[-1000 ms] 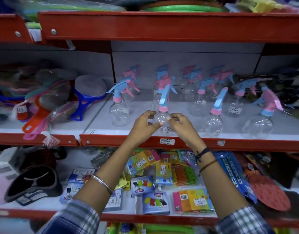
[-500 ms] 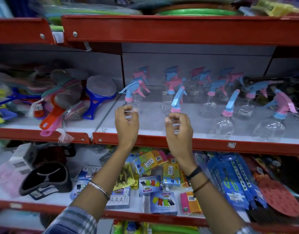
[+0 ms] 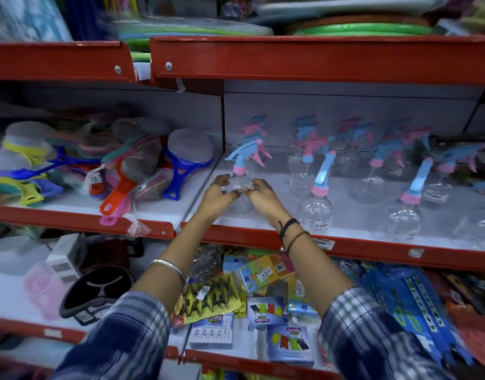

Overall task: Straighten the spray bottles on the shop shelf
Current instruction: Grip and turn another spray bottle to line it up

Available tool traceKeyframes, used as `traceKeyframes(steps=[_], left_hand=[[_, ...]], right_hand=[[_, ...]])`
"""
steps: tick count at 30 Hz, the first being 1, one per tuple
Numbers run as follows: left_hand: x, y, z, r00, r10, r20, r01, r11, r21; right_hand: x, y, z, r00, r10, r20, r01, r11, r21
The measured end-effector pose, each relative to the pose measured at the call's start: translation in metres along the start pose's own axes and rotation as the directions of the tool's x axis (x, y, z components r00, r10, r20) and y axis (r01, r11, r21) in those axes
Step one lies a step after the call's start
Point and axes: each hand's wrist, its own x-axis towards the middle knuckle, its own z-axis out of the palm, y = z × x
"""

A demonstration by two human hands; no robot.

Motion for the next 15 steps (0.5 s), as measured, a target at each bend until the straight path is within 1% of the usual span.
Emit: traceKeyframes(steps=[3, 7, 11, 15], left_hand=[[-0.013, 0.004, -0.003, 0.998, 0.065, 0.011, -0.065, 0.998, -0.021], [-0.031, 0.004, -0.007, 0.997, 0.064, 0.036, -0.064, 0.998, -0.010], [-0.046, 0.006, -0.011, 0.992, 0.102, 0.077, -0.104, 0.994, 0.026], [-0.056, 0.005, -0.016, 0.989, 0.094, 0.117, -0.098, 0.995, 0.030]], right_hand=[[-0.006, 0.003, 0.000, 0.998, -0.029, -0.048, 0.028, 0.999, -0.028], [-0.025, 0.004, -0.002, 0.995, -0.091, -0.032, 0.090, 0.995, -0.034], [-0.043, 0.009, -0.002, 0.994, -0.100, -0.042, 0.097, 0.992, -0.082], [-0.055, 0.008, 0.000, 0.991, -0.125, -0.043, 0.119, 0.985, -0.122]])
